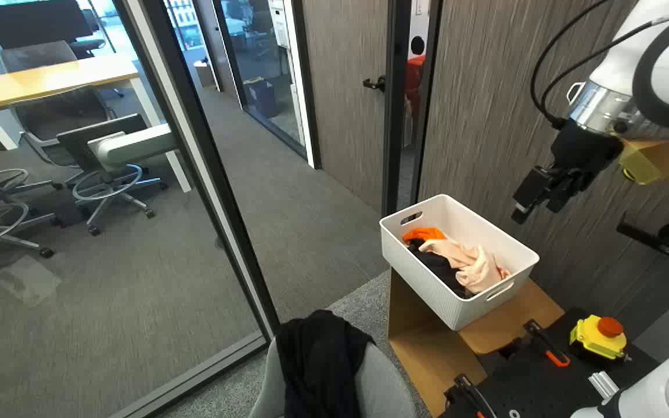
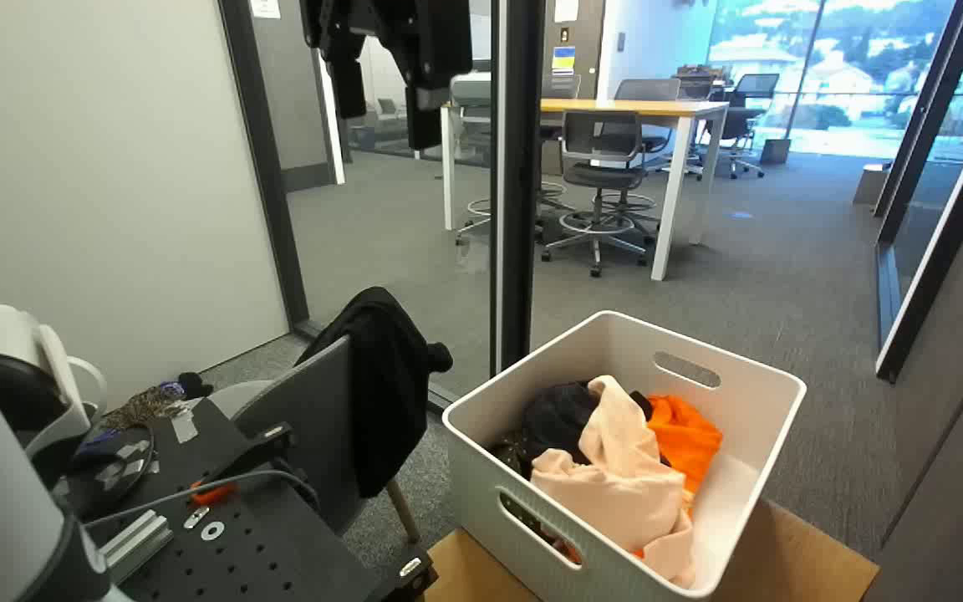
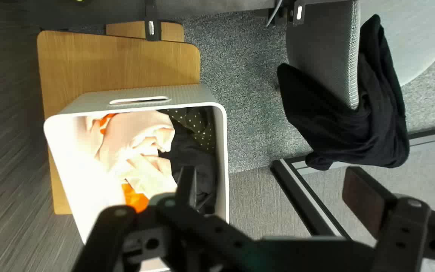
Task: Pick up the shirt from the chair and put it in the white bin
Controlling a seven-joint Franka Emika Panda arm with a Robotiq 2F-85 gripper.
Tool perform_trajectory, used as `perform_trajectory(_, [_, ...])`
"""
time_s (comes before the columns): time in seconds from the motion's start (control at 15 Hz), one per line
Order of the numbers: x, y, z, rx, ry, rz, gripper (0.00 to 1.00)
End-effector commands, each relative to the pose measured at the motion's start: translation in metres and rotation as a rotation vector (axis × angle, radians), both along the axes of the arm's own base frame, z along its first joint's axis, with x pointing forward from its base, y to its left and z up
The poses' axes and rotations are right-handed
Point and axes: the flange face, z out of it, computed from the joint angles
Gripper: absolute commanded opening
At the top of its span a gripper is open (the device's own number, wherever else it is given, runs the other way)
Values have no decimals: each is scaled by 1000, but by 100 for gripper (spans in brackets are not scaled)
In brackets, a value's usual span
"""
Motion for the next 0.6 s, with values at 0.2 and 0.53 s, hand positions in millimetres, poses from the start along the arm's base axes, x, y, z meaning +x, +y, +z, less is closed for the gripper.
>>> perform_trajectory(0.2, [0,-1,7,-1,-13,-1,100])
perform_trajectory(0.53, [8,9,2,-22,29,39,100])
